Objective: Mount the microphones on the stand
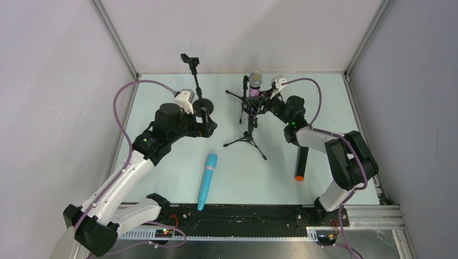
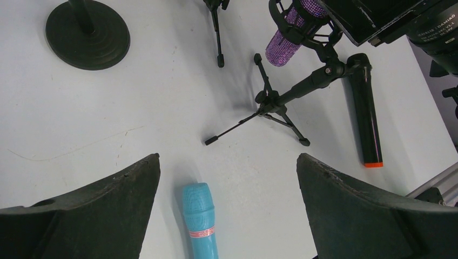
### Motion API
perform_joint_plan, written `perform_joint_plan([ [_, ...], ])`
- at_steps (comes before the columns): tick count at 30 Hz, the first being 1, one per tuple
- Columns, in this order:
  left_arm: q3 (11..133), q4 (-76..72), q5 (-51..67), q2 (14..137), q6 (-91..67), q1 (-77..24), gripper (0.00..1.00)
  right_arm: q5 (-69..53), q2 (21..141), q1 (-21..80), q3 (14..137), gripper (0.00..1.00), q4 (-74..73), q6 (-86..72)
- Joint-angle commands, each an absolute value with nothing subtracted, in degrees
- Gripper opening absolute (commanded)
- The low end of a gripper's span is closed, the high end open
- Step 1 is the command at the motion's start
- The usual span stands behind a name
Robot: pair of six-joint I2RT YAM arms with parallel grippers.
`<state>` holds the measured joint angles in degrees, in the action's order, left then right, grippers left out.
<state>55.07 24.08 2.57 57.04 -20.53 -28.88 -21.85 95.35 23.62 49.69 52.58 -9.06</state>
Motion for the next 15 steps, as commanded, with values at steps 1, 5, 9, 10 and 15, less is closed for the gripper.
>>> perform_joint_plan([
  [1,54.5,22.2,1.8,56.3,-21.0,-29.1,1.00,-22.6,94.7,24.5,49.4,0.14,54.1,-8.0],
  [5,54.5,22.2,1.8,56.3,-21.0,-29.2,1.00,-23.0,94.6,24.5,49.3,0.23,53.8,-7.9],
  [9,54.5,22.2,1.8,56.2,-21.1,-29.2,1.00,-23.2,94.1,24.5,49.3,0.33,53.4,-7.6],
  [10,54.5,22.3,1.8,56.2,-21.1,-29.1,1.00,-23.1,94.1,24.5,49.3,0.36,53.2,-7.5],
  [15,54.5,22.2,1.9,56.0,-21.1,-29.1,1.00,-22.9,93.6,24.6,49.3,0.48,51.7,-6.2],
])
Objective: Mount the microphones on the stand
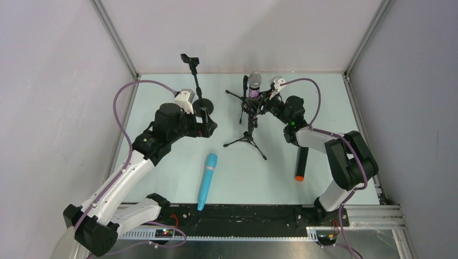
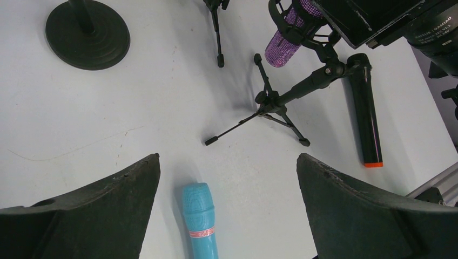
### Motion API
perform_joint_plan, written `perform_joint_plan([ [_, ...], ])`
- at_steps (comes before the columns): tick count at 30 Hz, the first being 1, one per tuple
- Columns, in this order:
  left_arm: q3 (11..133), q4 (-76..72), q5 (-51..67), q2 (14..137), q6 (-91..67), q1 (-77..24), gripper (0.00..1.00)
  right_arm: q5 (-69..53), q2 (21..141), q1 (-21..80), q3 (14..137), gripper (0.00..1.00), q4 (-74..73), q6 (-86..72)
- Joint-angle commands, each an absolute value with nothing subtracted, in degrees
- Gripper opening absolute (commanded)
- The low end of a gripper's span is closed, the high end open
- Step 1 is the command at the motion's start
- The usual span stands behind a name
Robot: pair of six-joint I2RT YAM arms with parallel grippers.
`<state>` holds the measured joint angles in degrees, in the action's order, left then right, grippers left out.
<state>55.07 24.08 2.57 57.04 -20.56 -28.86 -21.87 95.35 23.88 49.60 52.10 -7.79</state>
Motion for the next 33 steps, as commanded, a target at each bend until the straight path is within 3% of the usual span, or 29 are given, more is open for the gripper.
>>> perform_joint_plan([
  [1,54.5,22.2,1.8,55.9,-21.1,-29.2,1.00,-22.8,93.5,24.7,49.3,0.52,51.4,-6.0],
  [12,54.4,22.2,1.6,55.7,-21.3,-29.1,1.00,-20.6,90.9,25.4,47.9,0.75,49.3,-2.2],
  [33,54.1,22.2,1.2,55.4,-20.9,-29.2,1.00,-18.2,86.6,24.4,45.5,0.84,47.9,-3.2],
])
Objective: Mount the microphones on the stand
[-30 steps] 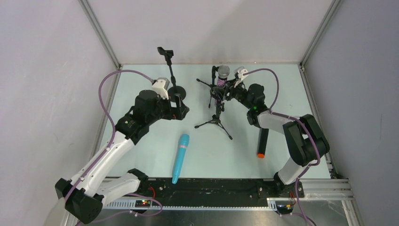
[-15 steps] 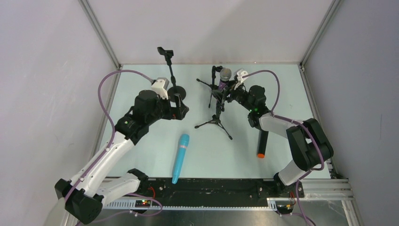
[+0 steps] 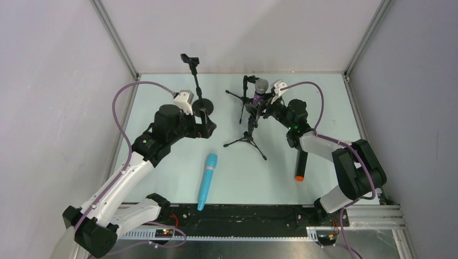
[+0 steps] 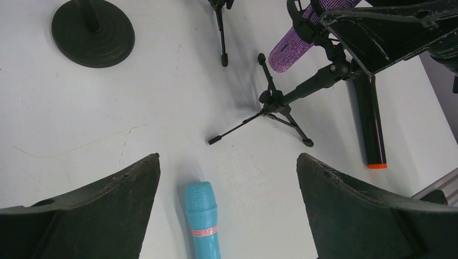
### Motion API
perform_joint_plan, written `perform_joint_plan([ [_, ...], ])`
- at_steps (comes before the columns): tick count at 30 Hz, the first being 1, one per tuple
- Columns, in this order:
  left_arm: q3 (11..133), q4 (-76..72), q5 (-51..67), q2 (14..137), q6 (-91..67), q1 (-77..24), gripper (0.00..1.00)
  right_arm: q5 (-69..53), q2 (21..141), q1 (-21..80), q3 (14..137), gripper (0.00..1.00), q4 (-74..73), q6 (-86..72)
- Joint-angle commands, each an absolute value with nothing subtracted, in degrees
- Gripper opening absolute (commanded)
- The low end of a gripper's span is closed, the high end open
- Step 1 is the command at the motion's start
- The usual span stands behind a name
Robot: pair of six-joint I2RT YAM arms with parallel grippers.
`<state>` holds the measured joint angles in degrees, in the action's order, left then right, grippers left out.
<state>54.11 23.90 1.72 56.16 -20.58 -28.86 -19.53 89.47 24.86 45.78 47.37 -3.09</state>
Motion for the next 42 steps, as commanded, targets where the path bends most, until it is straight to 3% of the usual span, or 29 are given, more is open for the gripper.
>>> perform_joint_plan([
  [1,54.2,22.2,1.2,55.5,-20.9,-29.2,1.00,-17.8,86.4,24.3,45.5,0.84,47.3,-3.2],
  [26,54.3,22.2,1.6,55.7,-20.8,-29.2,1.00,-17.9,80.0,20.1,41.4,0.92,43.2,-8.1],
  [42,53.4,22.2,1.9,55.3,-21.4,-29.1,1.00,-15.2,68.7,19.5,38.6,0.95,24.9,-8.2],
])
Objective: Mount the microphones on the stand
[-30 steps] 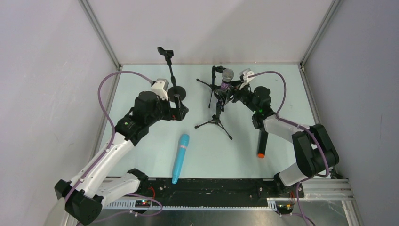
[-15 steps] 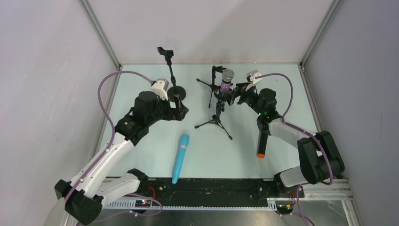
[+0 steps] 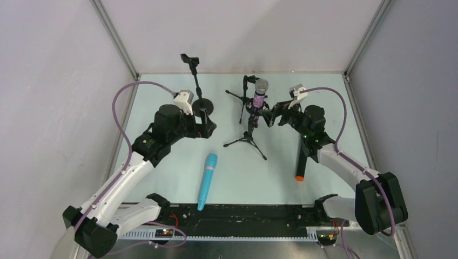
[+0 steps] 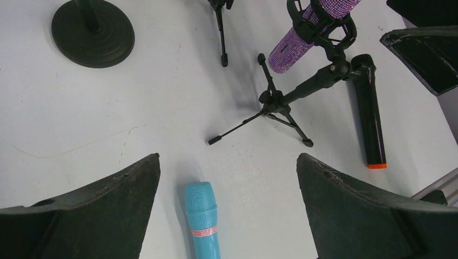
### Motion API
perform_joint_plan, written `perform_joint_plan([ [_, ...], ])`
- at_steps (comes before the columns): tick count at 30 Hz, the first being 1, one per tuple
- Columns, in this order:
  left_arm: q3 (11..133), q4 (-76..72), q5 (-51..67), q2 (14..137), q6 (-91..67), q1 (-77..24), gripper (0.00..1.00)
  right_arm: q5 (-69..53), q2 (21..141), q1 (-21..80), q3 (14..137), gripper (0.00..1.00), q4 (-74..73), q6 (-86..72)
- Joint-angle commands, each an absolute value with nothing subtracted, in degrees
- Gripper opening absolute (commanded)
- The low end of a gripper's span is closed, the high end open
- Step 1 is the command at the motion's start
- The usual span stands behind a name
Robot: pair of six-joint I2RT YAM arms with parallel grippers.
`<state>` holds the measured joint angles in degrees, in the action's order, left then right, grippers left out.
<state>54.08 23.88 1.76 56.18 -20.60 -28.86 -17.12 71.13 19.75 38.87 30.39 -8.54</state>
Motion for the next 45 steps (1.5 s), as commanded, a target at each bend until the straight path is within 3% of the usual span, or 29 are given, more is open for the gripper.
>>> perform_joint_plan([
  [1,53.4,22.2,1.9,55.3,-21.4,-29.2,1.00,-14.5,68.3,19.5,38.6,0.95,23.3,-8.2],
  [21,52.8,22.2,2.1,55.3,-22.2,-29.2,1.00,-0.3,71.0,21.1,39.5,0.93,19.3,-3.9],
  [45,52.6,22.2,1.9,55.3,-22.5,-29.2,1.00,3.1,82.0,25.6,50.2,0.96,18.8,-1.8],
])
